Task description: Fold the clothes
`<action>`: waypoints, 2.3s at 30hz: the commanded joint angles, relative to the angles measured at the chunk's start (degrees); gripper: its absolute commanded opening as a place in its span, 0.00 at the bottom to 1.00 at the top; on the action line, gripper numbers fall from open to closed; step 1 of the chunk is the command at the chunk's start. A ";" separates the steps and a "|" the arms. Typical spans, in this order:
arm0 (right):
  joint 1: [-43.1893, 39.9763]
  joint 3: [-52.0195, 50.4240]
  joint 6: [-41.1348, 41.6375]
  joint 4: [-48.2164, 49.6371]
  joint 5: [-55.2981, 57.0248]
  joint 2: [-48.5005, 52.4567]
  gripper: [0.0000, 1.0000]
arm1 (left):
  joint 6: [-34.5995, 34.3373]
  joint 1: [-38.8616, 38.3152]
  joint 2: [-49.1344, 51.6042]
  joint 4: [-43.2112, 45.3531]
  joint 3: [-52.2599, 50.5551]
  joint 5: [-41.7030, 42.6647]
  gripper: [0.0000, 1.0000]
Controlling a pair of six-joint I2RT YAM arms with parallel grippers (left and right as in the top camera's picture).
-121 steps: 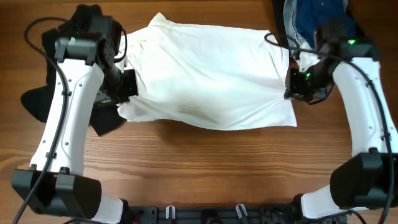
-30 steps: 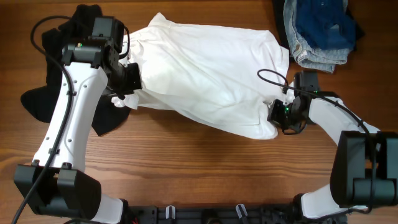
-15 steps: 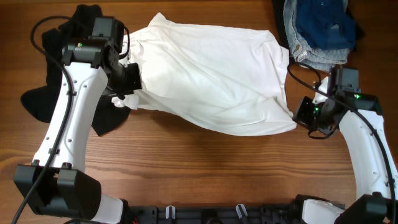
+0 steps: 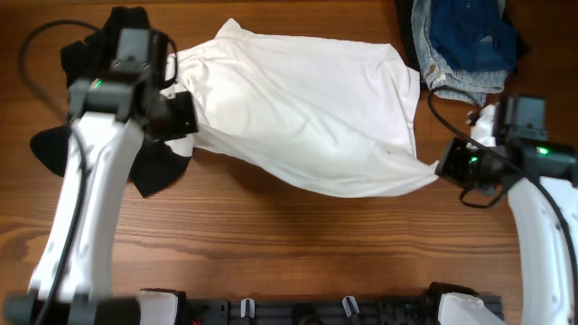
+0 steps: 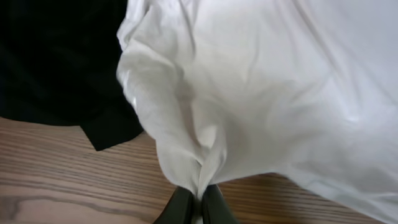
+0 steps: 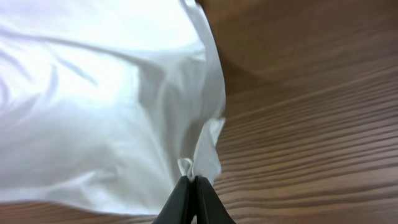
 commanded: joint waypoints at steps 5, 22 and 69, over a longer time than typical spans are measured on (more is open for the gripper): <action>-0.20 6.56 -1.44 -6.19 4.31 -4.50 0.04 | -0.57 0.09 -13.14 -5.09 0.92 -1.01 0.04; 0.28 2.51 -7.21 -11.98 -5.31 -0.98 0.15 | -2.10 0.09 -11.23 -8.04 0.74 -0.98 0.04; 30.10 -23.89 33.55 14.91 5.14 19.15 0.50 | -2.49 0.09 -1.92 -3.02 -0.07 -0.33 0.04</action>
